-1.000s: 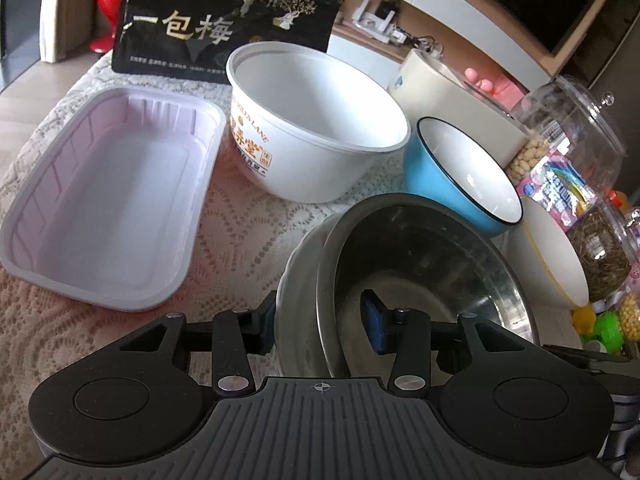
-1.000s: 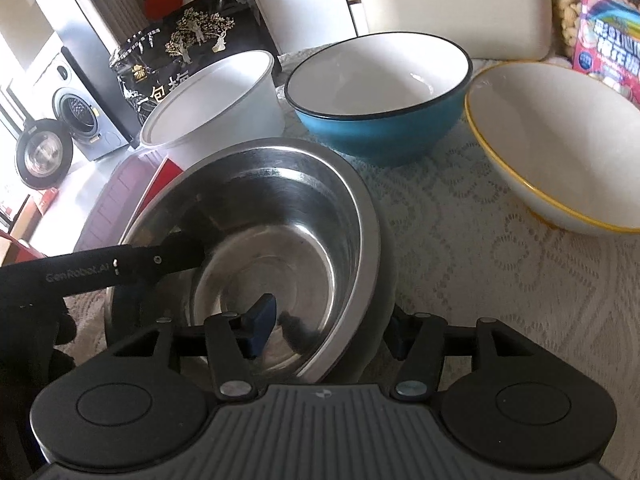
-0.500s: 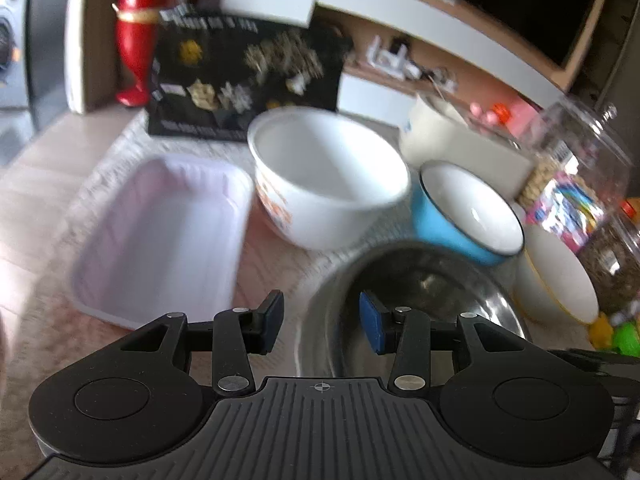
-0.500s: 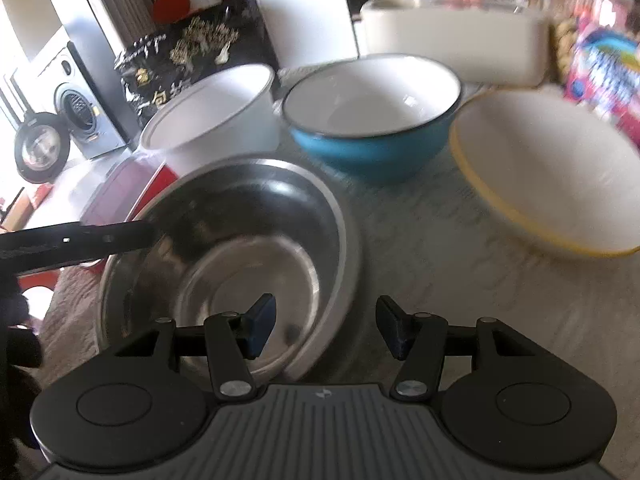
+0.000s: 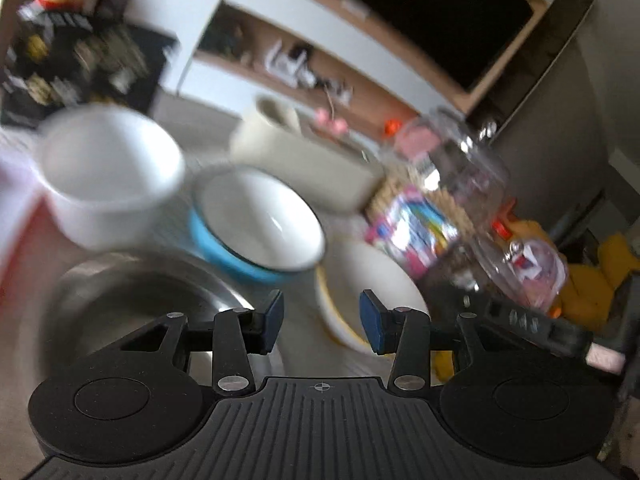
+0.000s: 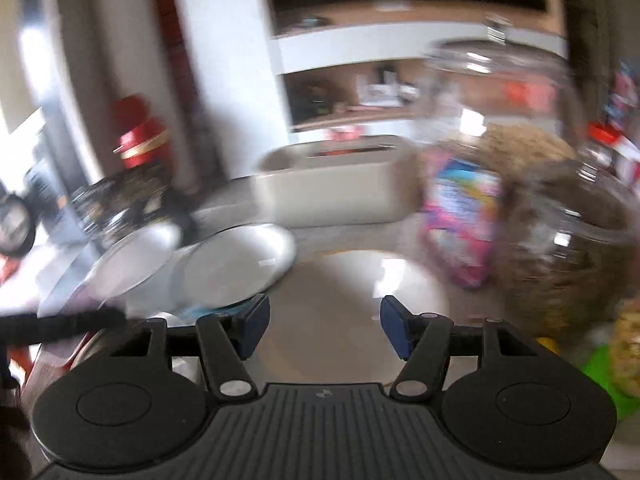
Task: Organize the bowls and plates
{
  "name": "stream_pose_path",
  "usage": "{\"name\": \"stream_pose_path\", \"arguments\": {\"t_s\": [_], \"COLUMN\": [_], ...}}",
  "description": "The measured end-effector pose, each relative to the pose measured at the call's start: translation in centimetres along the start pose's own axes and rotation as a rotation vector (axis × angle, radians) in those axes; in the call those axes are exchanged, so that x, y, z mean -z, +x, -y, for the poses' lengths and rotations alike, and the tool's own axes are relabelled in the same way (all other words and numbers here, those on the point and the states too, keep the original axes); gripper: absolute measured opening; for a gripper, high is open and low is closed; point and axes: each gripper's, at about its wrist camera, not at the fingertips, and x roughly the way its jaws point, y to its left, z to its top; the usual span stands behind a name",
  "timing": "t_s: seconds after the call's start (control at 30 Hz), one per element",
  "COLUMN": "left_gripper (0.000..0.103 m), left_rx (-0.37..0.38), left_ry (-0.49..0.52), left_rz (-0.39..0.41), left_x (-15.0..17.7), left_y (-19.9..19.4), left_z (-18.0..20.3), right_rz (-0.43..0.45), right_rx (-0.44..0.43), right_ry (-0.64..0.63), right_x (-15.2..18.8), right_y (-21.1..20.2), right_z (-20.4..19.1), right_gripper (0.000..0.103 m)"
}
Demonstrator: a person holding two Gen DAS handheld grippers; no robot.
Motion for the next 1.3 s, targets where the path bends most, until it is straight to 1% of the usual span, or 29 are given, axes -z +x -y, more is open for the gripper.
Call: {"name": "stream_pose_path", "arguments": {"t_s": [0.07, 0.13, 0.2, 0.3, 0.37, 0.43, 0.5, 0.53, 0.57, 0.63, 0.67, 0.7, 0.77, 0.87, 0.9, 1.07, 1.17, 1.3], "left_gripper": [0.046, 0.046, 0.046, 0.046, 0.046, 0.046, 0.046, 0.045, 0.045, 0.041, 0.040, 0.040, 0.040, 0.040, 0.040, 0.040, 0.040, 0.040], "left_rx": [-0.013, -0.058, -0.109, -0.139, -0.153, -0.165, -0.172, -0.172, -0.170, -0.174, -0.178, -0.180, -0.173, -0.160, -0.160, -0.166, -0.161, -0.154], "left_ry": [-0.011, 0.009, 0.051, 0.112, 0.133, 0.151, 0.157, 0.155, 0.149, 0.136, 0.135, 0.140, 0.139, 0.098, 0.101, 0.134, 0.114, 0.081], "left_rz": [-0.025, -0.048, -0.077, -0.124, -0.140, -0.153, -0.166, -0.170, -0.174, -0.181, -0.183, -0.182, -0.188, -0.197, -0.196, -0.208, -0.238, -0.232], "left_x": [-0.2, -0.5, -0.7, -0.8, -0.6, -0.4, 0.0, 0.0, 0.0, 0.1, 0.2, 0.2, 0.3, 0.6, 0.9, 3.1, 4.7, 6.4], "left_y": [2.4, 4.7, 7.0, 9.8, 11.0, 12.1, 12.9, 13.2, 13.8, 14.4, 14.5, 14.5, 14.4, 13.5, 13.2, 11.1, 9.7, 7.7], "left_z": [1.0, 2.1, 3.2, 3.8, 4.1, 4.2, 4.2, 4.2, 4.2, 3.9, 3.9, 3.9, 3.9, 3.6, 3.7, 4.8, 4.9, 4.6], "right_rz": [-0.055, -0.110, -0.147, -0.166, -0.171, -0.195, -0.238, -0.260, -0.280, -0.312, -0.327, -0.327, -0.334, -0.340, -0.343, -0.363, -0.363, -0.367], "right_rx": [0.011, 0.015, 0.021, 0.003, -0.006, -0.015, -0.029, -0.042, -0.072, -0.120, -0.136, -0.130, -0.124, -0.129, -0.128, -0.122, -0.127, -0.141], "right_ry": [0.054, 0.088, 0.097, 0.085, 0.073, 0.091, 0.122, 0.134, 0.147, 0.175, 0.189, 0.193, 0.201, 0.201, 0.196, 0.206, 0.222, 0.224], "right_x": [-0.8, -1.3, -1.4, -1.1, -0.7, -0.3, -0.3, -0.2, -0.1, 0.0, 0.1, 0.0, 0.0, 0.0, 0.2, 1.6, 2.3, 3.6], "right_y": [1.6, 3.5, 5.3, 7.0, 8.0, 9.6, 10.7, 11.2, 11.6, 12.2, 12.4, 12.4, 12.3, 11.7, 11.5, 9.6, 8.0, 6.0], "right_z": [2.5, 4.1, 5.0, 5.4, 5.4, 6.0, 6.7, 7.1, 7.3, 7.3, 7.2, 7.1, 6.9, 6.8, 6.7, 6.8, 7.0, 6.5], "right_gripper": [0.062, 0.062, 0.059, 0.058, 0.058, 0.055, 0.046, 0.044, 0.042, 0.036, 0.033, 0.033, 0.033, 0.033, 0.033, 0.033, 0.033, 0.034]}}
